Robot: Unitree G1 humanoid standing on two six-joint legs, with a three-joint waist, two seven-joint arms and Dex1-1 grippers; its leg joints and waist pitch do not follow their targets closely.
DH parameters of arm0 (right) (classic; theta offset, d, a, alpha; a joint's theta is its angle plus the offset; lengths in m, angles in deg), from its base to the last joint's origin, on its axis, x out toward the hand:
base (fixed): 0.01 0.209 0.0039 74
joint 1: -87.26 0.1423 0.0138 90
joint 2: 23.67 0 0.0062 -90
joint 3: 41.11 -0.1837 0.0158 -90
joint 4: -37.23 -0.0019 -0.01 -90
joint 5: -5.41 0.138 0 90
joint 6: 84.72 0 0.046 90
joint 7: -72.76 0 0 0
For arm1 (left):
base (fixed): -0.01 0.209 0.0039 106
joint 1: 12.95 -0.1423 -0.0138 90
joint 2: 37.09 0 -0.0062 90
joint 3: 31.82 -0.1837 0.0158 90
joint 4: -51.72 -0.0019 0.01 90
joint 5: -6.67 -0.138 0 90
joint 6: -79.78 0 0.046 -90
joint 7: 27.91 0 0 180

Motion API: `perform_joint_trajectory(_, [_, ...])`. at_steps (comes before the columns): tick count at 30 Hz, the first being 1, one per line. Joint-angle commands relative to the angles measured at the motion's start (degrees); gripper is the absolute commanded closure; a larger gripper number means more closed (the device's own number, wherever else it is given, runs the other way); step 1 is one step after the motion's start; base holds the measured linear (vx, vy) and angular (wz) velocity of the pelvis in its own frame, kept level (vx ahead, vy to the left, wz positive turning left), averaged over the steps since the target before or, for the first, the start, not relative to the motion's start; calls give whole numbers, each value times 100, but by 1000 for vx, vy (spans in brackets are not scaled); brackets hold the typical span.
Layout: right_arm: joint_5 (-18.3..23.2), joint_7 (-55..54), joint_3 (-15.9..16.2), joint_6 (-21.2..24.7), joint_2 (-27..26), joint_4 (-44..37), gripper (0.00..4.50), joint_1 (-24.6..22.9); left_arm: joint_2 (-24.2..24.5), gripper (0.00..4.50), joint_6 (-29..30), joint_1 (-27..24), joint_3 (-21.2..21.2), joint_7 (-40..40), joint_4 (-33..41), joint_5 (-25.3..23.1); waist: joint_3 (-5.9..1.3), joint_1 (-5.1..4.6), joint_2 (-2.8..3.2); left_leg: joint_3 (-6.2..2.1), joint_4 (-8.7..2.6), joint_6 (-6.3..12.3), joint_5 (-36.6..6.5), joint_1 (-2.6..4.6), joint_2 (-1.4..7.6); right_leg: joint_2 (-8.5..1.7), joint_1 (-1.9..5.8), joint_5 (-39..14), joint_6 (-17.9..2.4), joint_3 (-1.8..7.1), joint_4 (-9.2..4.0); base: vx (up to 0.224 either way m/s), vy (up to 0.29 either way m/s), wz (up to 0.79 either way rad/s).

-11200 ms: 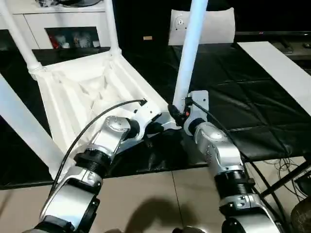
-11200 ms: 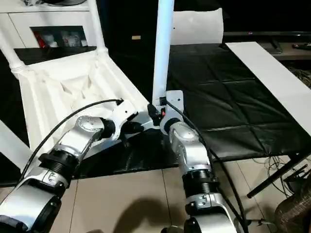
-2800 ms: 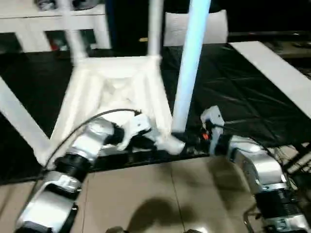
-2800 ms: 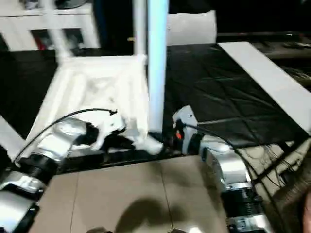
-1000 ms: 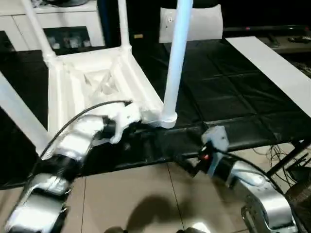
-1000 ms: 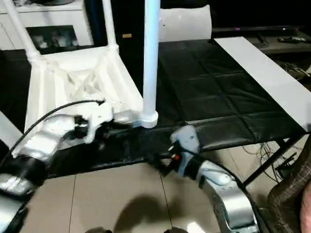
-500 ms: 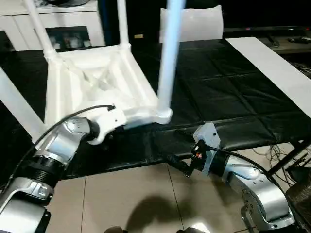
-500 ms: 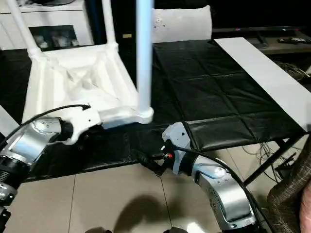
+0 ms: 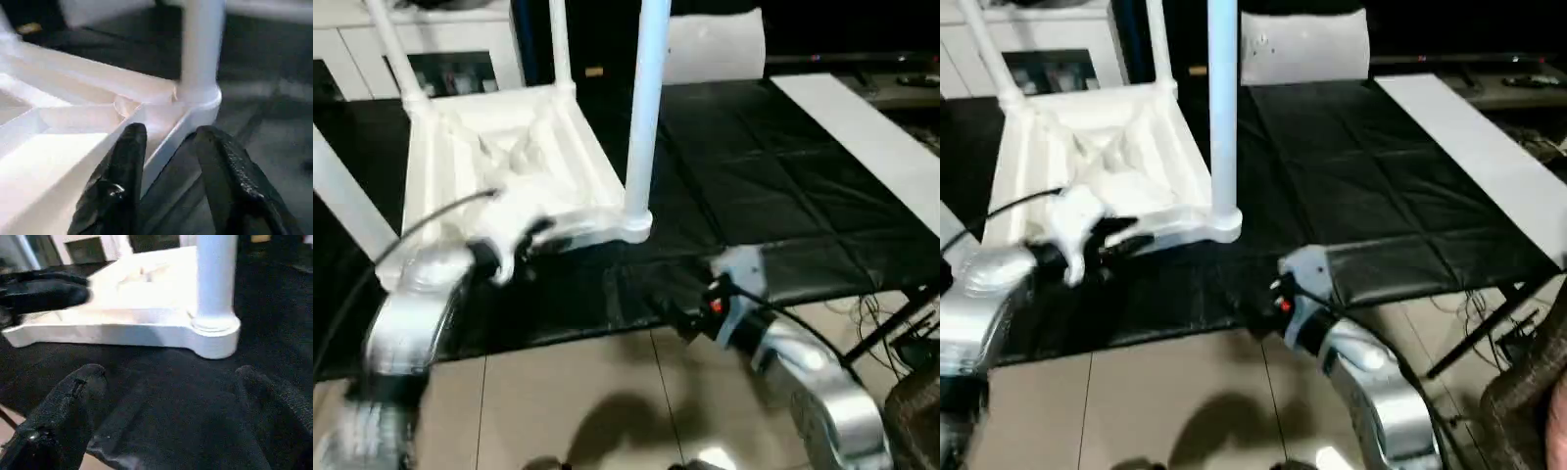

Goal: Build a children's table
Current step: Rotate table base

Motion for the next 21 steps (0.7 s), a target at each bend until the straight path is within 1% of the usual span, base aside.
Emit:
perform_joint_trajectory(1, [41,-36,-42,60,-4,-145,0,-119,-163,265,211,-284,251,-386,594,194,-317,-14,34,-1,-441,106,-1634,3,111,-252,284,-1779,-901,280,-503,0,0,0])
perform_joint_trajectory(2, [22,-49,-29,2,-27,-150,0,-142,-257,265,152,-428,267,-483,736,203,-289,-11,22,-3,-438,96,-1857,21,91,-248,247,-2368,-686,266,-572,0,0,0])
perform_joint_trajectory(3, [4,-55,12,-93,-62,-114,0,-149,-447,265,-5,-618,265,-689,893,179,-287,-13,-4,-11,-434,91,-1937,26,80,-248,226,-2730,-494,262,-628,0,0,0])
perform_joint_trajectory(4, [-7,-63,33,-134,-82,-92,0,-149,-539,265,-87,-699,261,-793,954,162,-283,-13,2,-22,-436,82,-1957,26,86,-257,222,-2833,-434,261,-636,0,0,0])
perform_joint_trajectory(5, [-28,-71,80,-211,-125,-48,0,-135,-696,265,-189,-868,211,-995,1105,85,-269,-12,8,-28,-432,65,-2024,33,80,-252,194,-3053,-290,251,-681,0,0,0])
perform_joint_trajectory(6, [-27,-62,125,-246,-162,-10,0,-122,-776,265,-249,-984,147,-1122,1186,-18,-251,-20,-6,-49,-449,24,-2264,53,82,-254,205,-3377,-146,223,-705,0,0,0])
perform_joint_trajectory(7, [-45,-23,185,-280,-168,35,0,-89,-858,265,-319,-1066,99,-1269,1216,-136,-241,-25,4,-59,-449,-8,-2519,110,71,-241,184,-3682,-36,199,-733,0,0,0])
perform_joint_trajectory(8, [-37,11,256,-255,-148,68,0,-41,-973,265,-289,-1170,62,-1460,1297,-220,-201,-61,10,-77,-435,-54,-2972,206,40,-194,133,-4152,170,140,-812,0,0,0])
perform_joint_trajectory(9, [-34,41,288,-256,-128,116,0,9,-1055,265,-241,-1261,24,-1621,1353,-290,-175,-55,22,-331,-628,115,-3272,-290,-34,-348,594,-4534,414,-166,-692,0,0,0])
perform_joint_trajectory(10, [-62,43,298,-299,-120,168,0,34,-1083,265,-253,-1322,-9,-1698,1374,-347,-177,3,137,-350,-632,104,-3633,-142,-38,-355,554,-4676,386,-214,-760,0,0,0])
perform_joint_trajectory(11, [-89,45,301,-340,-119,209,0,48,-1094,265,-265,-1369,-40,-1762,1395,-383,-147,-116,54,-400,-514,175,-3877,-97,-90,-419,600,-4948,219,-330,-773,-9,2,45])
perform_joint_trajectory(12, [-125,105,337,-400,-87,255,0,70,-1089,265,-284,-1416,-64,-1803,1414,-422,-76,-138,154,-384,-583,156,-4155,-195,-113,-365,765,-4941,96,-468,-731,27,4,59])
perform_joint_trajectory(13, [-144,149,363,-432,-63,279,0,82,-1086,265,-287,-1445,-77,-1825,1432,-446,-66,-113,196,-370,-730,175,-4356,-368,-120,-253,949,-4665,40,-453,-467,27,4,59])
perform_joint_trajectory(14, [-164,178,388,-472,-43,299,0,92,-1114,265,-291,-1474,-62,-1863,1454,-441,-100,43,211,-336,-934,257,-4541,-620,-138,-43,1285,-3785,-44,-232,279,30,-17,59])
perform_joint_trajectory(15, [-169,236,427,-484,-11,325,0,103,-1124,265,-283,-1516,2,-1942,1481,-467,-50,61,8,-191,-606,237,-3898,-162,-249,-266,744,-4563,-282,-30,-308,53,-72,82])
perform_joint_trajectory(16, [-211,252,461,-527,19,346,0,113,-1109,265,-289,-1536,16,-1961,1485,-475,-19,10,-224,-172,293,357,-3130,362,-369,-724,268,-5879,-388,-78,-1038,65,-90,128])
perform_joint_trajectory(17, [-237,259,490,-571,45,370,0,118,-1070,265,-311,-1570,-5,-1977,1495,-518,139,-49,-271,-258,1069,581,-1531,439,-399,-1085,202,-6912,-845,15,-1407,51,-69,96])
perform_joint_trajectory(18, [-226,250,493,-584,49,380,0,116,-1042,265,-332,-1596,-38,-1993,1508,-564,142,11,-131,-393,1071,602,-1343,29,-76,-1452,888,-6687,-678,9,-1290,119,32,67])
perform_joint_trajectory(19, [-204,250,486,-576,49,382,0,112,-1018,265,-335,-1615,-64,-1989,1521,-594,124,33,-132,-378,898,608,-1604,37,-14,-1367,1000,-6404,-592,-103,-1194,107,50,22])
perform_joint_trajectory(20, [-221,260,500,-605,80,394,0,92,-1009,265,-317,-1650,-88,-1990,1545,-590,-18,126,41,-338,427,667,-2068,269,3,-972,1188,-5102,-705,-290,-1003,188,101,72])
perform_joint_trajectory(21, [-235,267,510,-630,98,403,0,79,-1014,265,-313,-1665,-94,-2003,1555,-578,-75,-79,239,-759,-320,1059,-2471,572,78,-20,928,-3112,-656,-585,-285,129,78,93])
